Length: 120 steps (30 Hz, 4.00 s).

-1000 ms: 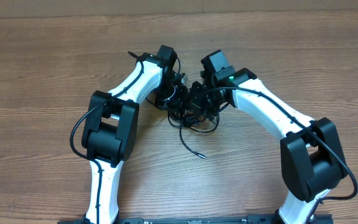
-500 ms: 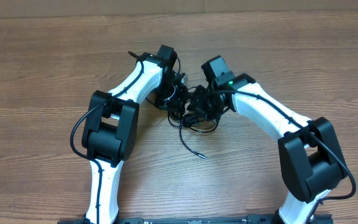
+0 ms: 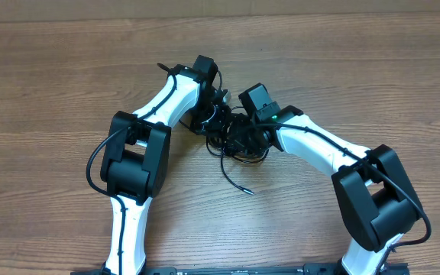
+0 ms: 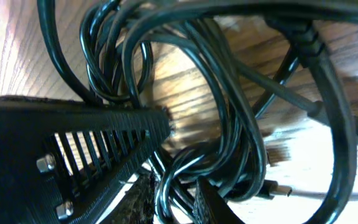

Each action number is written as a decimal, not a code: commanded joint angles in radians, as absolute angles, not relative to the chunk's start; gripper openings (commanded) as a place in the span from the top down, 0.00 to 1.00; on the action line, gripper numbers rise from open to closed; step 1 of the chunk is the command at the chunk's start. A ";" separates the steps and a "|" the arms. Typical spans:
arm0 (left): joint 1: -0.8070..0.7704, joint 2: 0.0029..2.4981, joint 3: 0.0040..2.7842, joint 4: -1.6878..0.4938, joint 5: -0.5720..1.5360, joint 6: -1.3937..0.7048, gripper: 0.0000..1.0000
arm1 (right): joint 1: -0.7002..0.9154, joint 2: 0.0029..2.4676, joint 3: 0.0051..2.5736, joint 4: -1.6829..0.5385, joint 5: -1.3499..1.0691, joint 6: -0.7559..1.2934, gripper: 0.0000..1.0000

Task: Untangle cables

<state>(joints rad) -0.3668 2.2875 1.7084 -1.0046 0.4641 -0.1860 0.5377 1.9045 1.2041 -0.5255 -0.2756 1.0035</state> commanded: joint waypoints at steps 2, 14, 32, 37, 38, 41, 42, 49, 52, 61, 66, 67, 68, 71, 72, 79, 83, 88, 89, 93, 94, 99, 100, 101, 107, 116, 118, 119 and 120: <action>-0.373 2.346 1.699 -1.010 0.408 -0.203 0.96 | 0.559 1.907 1.197 -0.506 -0.226 1.050 0.79; -0.373 2.346 1.699 -1.010 0.408 -0.203 0.96 | 0.564 1.945 1.197 -0.486 -0.228 1.069 0.91; -0.373 2.346 1.699 -1.009 0.408 -0.203 0.96 | 0.508 1.782 1.203 -0.513 -0.355 0.915 0.96; -0.373 2.346 1.699 -1.009 0.407 -0.203 0.95 | 0.480 1.782 1.202 -0.520 -0.419 0.842 0.96; -0.373 2.346 1.699 -1.009 0.408 -0.203 0.96 | 0.476 1.782 1.202 -0.530 -0.416 0.833 0.96; -0.373 2.346 1.699 -1.008 0.408 -0.203 0.96 | 0.477 1.785 1.196 -0.561 -0.379 0.863 0.94; -0.373 2.346 1.699 -1.008 0.408 -0.203 0.96 | 0.482 1.788 1.196 -0.572 -0.352 0.881 0.91; -0.373 2.346 1.699 -1.009 0.408 -0.203 0.96 | 0.538 1.831 1.196 -0.519 -0.279 0.942 0.59; -0.373 2.346 1.699 -1.009 0.408 -0.203 0.96 | 0.563 1.832 1.196 -0.500 -0.247 0.943 0.61; -0.373 2.346 1.699 -1.009 0.408 -0.203 0.96 | 0.601 1.881 1.196 -0.503 -0.150 1.074 0.72; -0.373 2.346 1.699 -1.008 0.408 -0.203 0.96 | 0.601 1.936 1.196 -0.480 -0.155 1.074 0.75; -0.373 2.346 1.699 -1.008 0.408 -0.203 0.96 | 0.601 1.943 1.196 -0.480 -0.158 1.074 0.75; -0.373 2.346 1.699 -1.008 0.408 -0.203 0.96 | 0.601 1.949 1.196 -0.480 -0.157 1.074 0.75; -0.373 2.346 1.699 -1.008 0.408 -0.203 0.96 | 0.601 1.953 1.196 -0.478 -0.157 1.074 0.75; -0.373 2.346 1.699 -1.008 0.408 -0.203 0.96 | 0.601 1.953 1.196 -0.476 -0.157 1.074 0.77; -0.373 2.346 1.699 -1.008 0.407 -0.203 0.96 | 0.550 1.934 1.200 -0.553 -0.172 1.043 0.96; -0.373 2.346 1.699 -1.008 0.407 -0.203 0.96 | 0.496 1.862 1.200 -0.553 -0.283 0.928 0.96; -0.373 2.346 1.699 -1.008 0.407 -0.203 0.96 | 0.473 1.830 1.200 -0.590 -0.299 0.860 0.96; -0.373 2.346 1.699 -1.008 0.407 -0.203 0.96 | 0.471 1.830 1.200 -0.598 -0.303 0.833 0.96; -0.373 2.346 1.699 -1.008 0.407 -0.203 0.96 | 0.450 1.830 1.200 -0.614 -0.421 0.750 0.96; -0.373 2.346 1.699 -1.008 0.407 -0.203 0.96 | 0.436 1.830 1.200 -0.609 -0.462 0.750 0.96; -0.373 2.346 1.699 -1.008 0.407 -0.203 0.96 | 0.377 1.830 1.200 -0.605 -0.553 0.720 0.96; -0.373 2.346 1.699 -1.008 0.407 -0.203 0.96 | 0.373 1.830 1.199 -0.613 -0.552 0.721 0.96; -0.373 2.346 1.699 -1.008 0.408 -0.203 0.96 | 0.374 1.830 1.198 -0.614 -0.551 0.721 0.95; -0.373 2.346 1.699 -1.007 0.408 -0.203 0.96 | 0.426 1.842 1.198 -0.596 -0.393 0.835 0.75; -0.373 2.346 1.699 -1.007 0.408 -0.203 0.96 | 0.505 1.907 1.198 -0.564 -0.299 0.966 0.71; -0.373 2.346 1.699 -1.007 0.408 -0.203 0.96 | 0.515 1.922 1.198 -0.551 -0.297 0.970 0.71; -0.373 2.346 1.699 -1.007 0.408 -0.203 0.96 | 0.519 1.928 1.198 -0.546 -0.290 0.970 0.71; -0.373 2.346 1.699 -1.007 0.408 -0.203 0.96 | 0.527 1.941 1.198 -0.543 -0.271 0.974 0.71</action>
<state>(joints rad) -0.3668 2.2875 1.7088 -1.0050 0.4644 -0.1898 0.5095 1.9076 1.2015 -0.5537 -0.3260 0.9401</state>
